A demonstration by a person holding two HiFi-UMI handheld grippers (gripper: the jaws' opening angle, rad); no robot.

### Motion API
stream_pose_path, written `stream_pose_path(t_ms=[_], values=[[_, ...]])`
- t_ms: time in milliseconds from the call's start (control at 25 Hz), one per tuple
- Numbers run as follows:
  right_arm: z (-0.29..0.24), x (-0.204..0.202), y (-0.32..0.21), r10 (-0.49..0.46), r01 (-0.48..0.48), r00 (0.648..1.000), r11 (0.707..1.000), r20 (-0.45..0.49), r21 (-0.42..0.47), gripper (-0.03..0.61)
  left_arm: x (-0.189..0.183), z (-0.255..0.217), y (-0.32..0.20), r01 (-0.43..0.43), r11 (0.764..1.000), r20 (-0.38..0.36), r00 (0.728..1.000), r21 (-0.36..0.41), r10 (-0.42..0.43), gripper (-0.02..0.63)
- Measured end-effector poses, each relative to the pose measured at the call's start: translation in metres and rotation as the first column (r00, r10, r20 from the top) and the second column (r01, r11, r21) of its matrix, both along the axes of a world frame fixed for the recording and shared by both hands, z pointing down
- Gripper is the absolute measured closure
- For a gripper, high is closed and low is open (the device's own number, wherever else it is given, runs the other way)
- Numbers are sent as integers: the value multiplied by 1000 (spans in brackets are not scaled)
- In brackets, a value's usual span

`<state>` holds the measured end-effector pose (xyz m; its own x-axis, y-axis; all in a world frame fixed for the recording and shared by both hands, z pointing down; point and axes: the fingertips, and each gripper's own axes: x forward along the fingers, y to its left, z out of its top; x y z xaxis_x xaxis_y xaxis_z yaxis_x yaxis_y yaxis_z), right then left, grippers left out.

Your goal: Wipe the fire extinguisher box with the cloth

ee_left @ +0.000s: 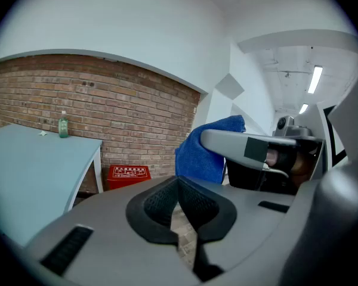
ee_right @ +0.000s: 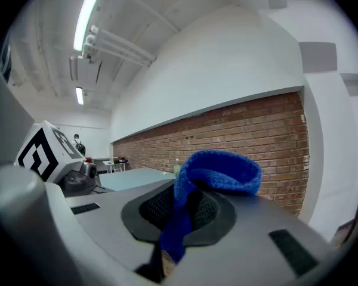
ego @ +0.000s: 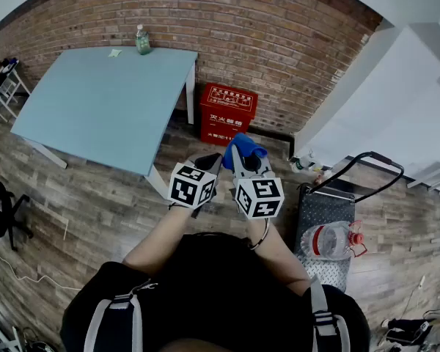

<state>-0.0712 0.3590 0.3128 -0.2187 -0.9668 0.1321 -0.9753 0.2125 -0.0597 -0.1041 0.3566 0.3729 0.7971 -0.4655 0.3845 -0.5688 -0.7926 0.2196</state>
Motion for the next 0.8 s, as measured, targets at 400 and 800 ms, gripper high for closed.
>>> stream_pose_path(t_ms=[400,800], values=[[3,-6,-8,28,-28,999,999,-16,-21,537,-6,6,-8,-33,999,-2,999,-23,33,620],[29,45,-38,93,-93,996,992,-2,-82,537,29,30,-41,-52,996,4,999,-79,52,620]])
